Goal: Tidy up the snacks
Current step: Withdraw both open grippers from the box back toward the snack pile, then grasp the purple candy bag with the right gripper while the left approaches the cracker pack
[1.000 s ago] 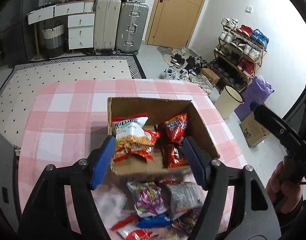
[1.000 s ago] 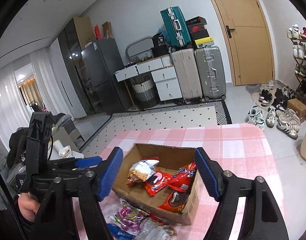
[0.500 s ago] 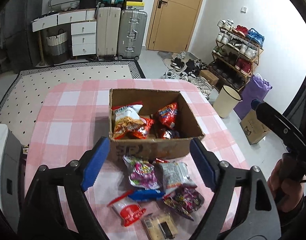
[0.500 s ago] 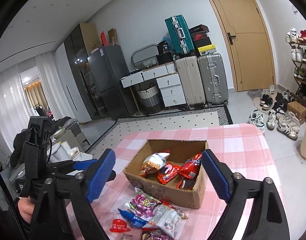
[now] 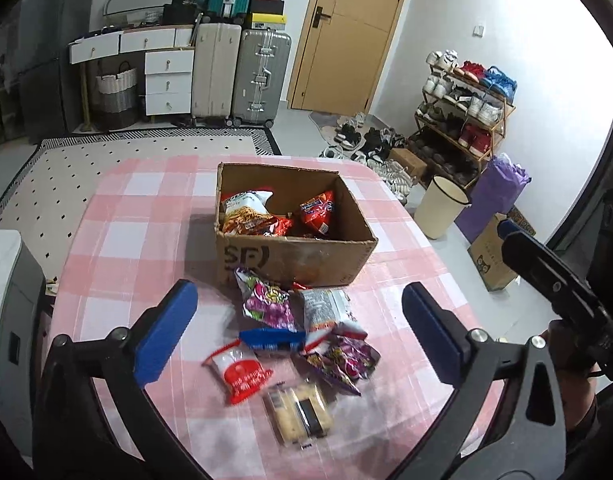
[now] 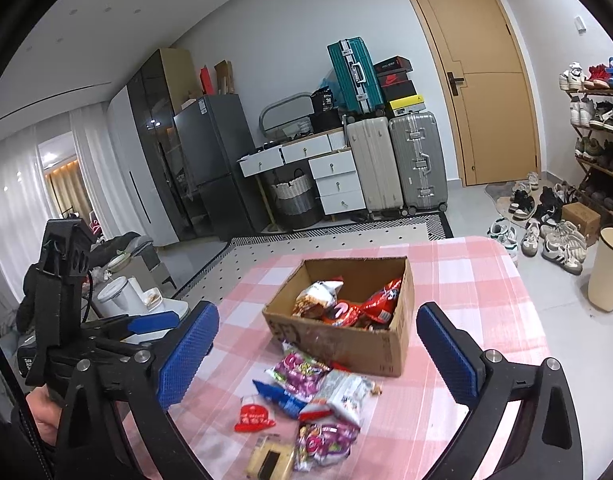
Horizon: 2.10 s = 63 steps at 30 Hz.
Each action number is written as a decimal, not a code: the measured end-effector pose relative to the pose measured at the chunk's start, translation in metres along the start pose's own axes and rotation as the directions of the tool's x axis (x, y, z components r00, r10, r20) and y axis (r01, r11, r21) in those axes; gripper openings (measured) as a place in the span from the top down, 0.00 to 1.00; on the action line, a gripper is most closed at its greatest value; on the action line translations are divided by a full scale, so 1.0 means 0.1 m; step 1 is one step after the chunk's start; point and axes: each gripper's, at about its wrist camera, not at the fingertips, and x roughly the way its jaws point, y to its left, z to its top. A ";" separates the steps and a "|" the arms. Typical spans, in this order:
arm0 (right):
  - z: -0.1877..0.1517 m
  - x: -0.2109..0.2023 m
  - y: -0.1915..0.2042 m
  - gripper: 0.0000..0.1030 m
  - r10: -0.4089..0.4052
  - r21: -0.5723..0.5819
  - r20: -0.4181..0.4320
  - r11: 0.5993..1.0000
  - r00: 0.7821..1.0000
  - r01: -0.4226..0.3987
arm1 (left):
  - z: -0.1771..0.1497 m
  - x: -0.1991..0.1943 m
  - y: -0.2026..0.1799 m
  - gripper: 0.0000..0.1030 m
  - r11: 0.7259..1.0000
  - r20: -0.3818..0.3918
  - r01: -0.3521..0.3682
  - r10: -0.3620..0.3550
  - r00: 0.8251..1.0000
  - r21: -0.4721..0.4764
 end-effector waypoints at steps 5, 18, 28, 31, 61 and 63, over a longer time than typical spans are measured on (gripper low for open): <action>-0.12 -0.15 0.10 0.01 -0.007 -0.015 -0.004 1.000 1.000 0.007 | -0.20 -0.21 -0.02 0.01 1.000 0.009 -0.013 0.013 1.000 0.005; -0.61 -0.10 0.16 0.01 -0.004 -0.010 -0.098 1.000 0.995 0.003 | -0.71 -0.31 0.14 0.01 0.999 -0.015 -0.024 0.024 1.000 -0.044; -0.97 0.26 0.04 0.01 0.018 0.022 -0.200 1.000 0.980 -0.014 | -0.95 -0.01 0.26 0.01 0.997 -0.068 -0.027 0.023 0.997 -0.065; -1.07 0.42 -0.02 0.01 0.026 0.033 -0.234 0.999 0.972 -0.019 | -1.02 0.10 0.30 0.01 0.997 -0.085 -0.026 0.020 0.996 -0.070; -1.56 1.43 -0.21 0.18 0.069 0.083 -0.426 0.996 0.902 -0.037 | -1.39 0.76 0.59 0.01 0.996 -0.204 -0.016 -0.002 0.979 -0.088; -1.59 1.48 -0.22 0.23 0.077 0.095 -0.441 0.995 0.894 -0.038 | -1.40 0.76 0.59 0.01 0.996 -0.205 -0.016 -0.002 0.979 -0.088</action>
